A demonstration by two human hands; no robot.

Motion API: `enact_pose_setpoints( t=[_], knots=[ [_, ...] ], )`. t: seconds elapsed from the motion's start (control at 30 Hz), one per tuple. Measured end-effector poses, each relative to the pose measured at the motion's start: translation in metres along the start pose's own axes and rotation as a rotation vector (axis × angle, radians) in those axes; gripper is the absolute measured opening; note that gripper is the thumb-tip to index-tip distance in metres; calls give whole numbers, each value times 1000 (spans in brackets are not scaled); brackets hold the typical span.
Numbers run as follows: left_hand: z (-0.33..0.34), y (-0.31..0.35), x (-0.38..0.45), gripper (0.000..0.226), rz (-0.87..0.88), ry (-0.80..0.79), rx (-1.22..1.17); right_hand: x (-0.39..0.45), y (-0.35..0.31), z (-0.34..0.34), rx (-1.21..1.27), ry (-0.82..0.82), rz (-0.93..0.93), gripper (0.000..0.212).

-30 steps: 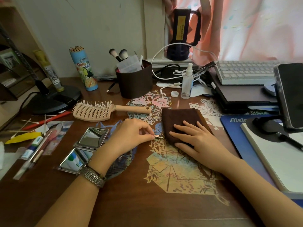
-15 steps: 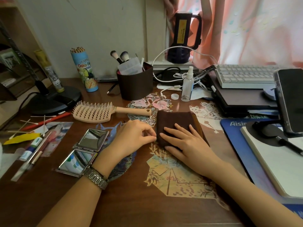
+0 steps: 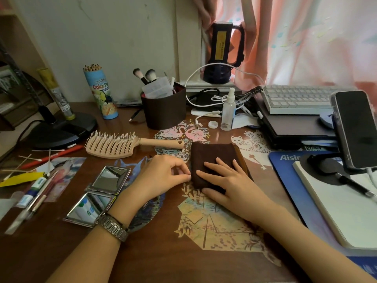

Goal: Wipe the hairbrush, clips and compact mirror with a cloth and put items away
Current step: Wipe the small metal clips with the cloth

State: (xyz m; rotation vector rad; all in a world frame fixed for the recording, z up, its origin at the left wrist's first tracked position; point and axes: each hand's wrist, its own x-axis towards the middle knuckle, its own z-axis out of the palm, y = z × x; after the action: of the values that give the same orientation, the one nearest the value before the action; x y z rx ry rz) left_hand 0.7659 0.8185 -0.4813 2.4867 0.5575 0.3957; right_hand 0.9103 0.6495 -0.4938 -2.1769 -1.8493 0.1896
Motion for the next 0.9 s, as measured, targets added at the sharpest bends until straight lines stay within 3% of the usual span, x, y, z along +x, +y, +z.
enact_pose_setpoints(
  t=[0.5, 0.9],
  knots=[
    [-2, -1, -1, 8, -21, -30, -30, -17, 24, -13, 33, -16, 56, 42],
    [-15, -7, -5, 2, -1, 32, 146, -19, 25, -15, 60, -3, 59, 41]
  ],
)
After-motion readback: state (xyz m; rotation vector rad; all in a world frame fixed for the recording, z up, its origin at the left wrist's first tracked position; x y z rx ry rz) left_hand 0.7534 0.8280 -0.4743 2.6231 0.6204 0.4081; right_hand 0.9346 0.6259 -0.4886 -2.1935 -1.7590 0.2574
